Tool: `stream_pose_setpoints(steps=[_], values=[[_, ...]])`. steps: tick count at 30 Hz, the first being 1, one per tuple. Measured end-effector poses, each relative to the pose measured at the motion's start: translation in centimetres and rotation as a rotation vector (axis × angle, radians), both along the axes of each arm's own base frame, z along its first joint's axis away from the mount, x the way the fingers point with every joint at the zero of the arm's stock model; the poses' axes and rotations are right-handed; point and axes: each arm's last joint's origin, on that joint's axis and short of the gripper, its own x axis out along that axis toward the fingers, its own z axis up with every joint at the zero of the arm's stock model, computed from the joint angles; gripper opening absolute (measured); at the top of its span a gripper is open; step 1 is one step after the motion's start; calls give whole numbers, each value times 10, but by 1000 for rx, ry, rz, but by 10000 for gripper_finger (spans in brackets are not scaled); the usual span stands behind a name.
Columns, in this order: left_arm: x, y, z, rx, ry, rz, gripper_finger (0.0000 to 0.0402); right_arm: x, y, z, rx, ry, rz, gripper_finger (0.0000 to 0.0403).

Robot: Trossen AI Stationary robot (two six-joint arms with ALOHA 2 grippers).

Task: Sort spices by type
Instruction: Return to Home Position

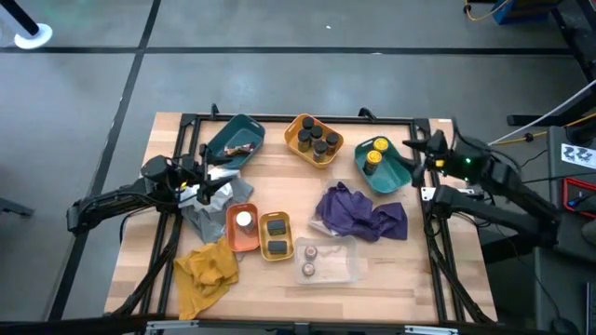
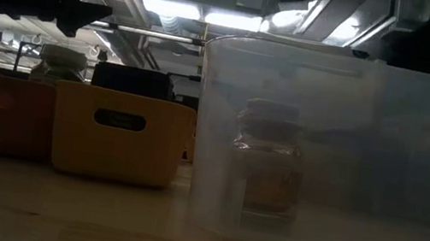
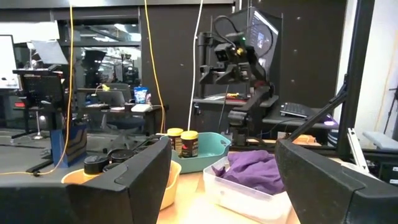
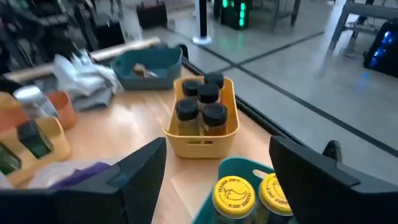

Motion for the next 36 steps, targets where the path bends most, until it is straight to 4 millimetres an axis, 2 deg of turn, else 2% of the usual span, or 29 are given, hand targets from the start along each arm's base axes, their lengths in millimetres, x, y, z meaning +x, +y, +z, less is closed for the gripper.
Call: stream_pose_setpoints(steps=[6,11,15,21,29,36], values=[[0,1,0,-8,0,34,272,-25,14,-15,-10,-173,33,285],[1,3,-8,-15,79,81,272,-36,22,-27,-15,-295,98,285],[1,3,-17,-91,162,77,272,-28,18,-43,53,-267,91,285],[2,4,-21,-204,180,73,272,-4,8,-66,11,-368,155,285],[3,4,-21,-180,189,74,272,12,-2,-100,-70,-437,113,285],[3,4,-21,-156,195,76,272,17,-6,-128,-93,-351,72,285]])
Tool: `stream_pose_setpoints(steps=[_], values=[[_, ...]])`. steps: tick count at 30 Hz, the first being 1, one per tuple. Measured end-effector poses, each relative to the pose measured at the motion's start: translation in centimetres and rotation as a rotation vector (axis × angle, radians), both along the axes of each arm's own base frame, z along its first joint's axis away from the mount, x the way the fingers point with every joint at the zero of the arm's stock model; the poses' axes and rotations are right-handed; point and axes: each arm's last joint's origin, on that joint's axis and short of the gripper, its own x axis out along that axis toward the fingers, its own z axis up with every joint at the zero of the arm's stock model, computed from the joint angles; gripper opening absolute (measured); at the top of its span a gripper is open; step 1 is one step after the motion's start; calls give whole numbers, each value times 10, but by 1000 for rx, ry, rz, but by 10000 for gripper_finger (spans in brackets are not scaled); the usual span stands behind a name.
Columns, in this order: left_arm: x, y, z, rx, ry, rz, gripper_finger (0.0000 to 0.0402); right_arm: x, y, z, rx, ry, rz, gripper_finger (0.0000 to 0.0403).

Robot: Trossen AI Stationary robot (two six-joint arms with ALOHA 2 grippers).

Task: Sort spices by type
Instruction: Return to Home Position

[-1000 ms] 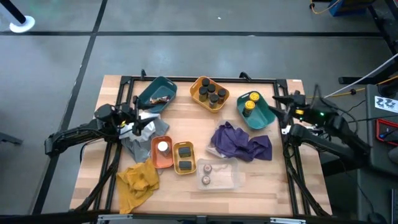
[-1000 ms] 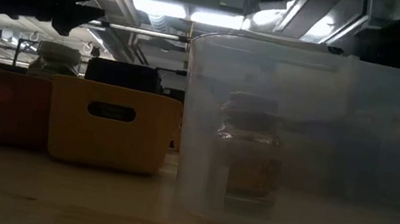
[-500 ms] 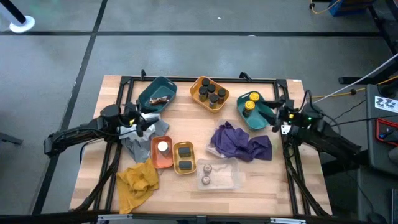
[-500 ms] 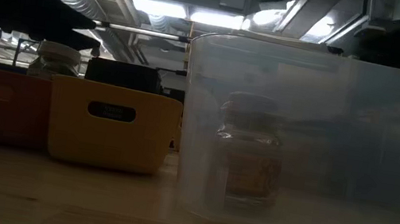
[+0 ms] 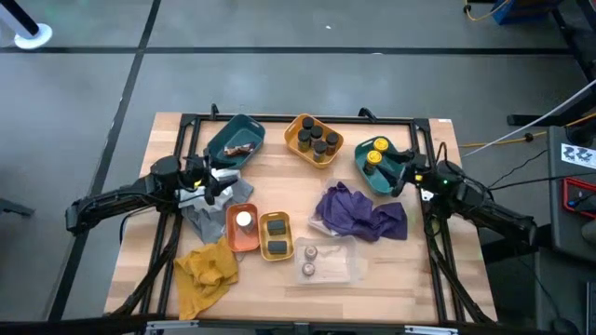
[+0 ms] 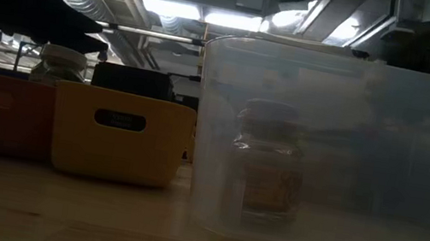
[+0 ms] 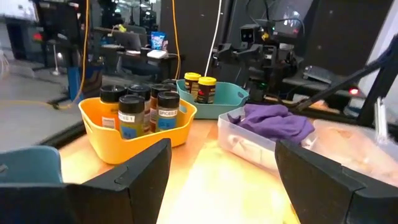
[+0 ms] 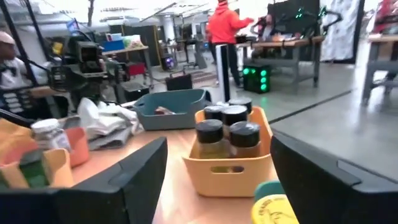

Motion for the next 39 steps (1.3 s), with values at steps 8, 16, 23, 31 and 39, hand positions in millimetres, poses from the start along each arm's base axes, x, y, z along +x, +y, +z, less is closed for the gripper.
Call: stream_pose_setpoints(steps=[8,16,23,31,39], values=[[0,0,0,66,16,-4,272,2,-2,-4,-48,75,-44,285],[0,0,0,65,17,-3,272,2,-3,-5,-41,79,-44,285],[0,0,0,65,17,-3,272,2,-3,-6,-39,82,-45,285],[0,0,0,64,17,-3,272,2,-3,-6,-38,85,-46,285],[0,0,0,64,17,-3,272,2,-3,-7,-37,86,-47,285]])
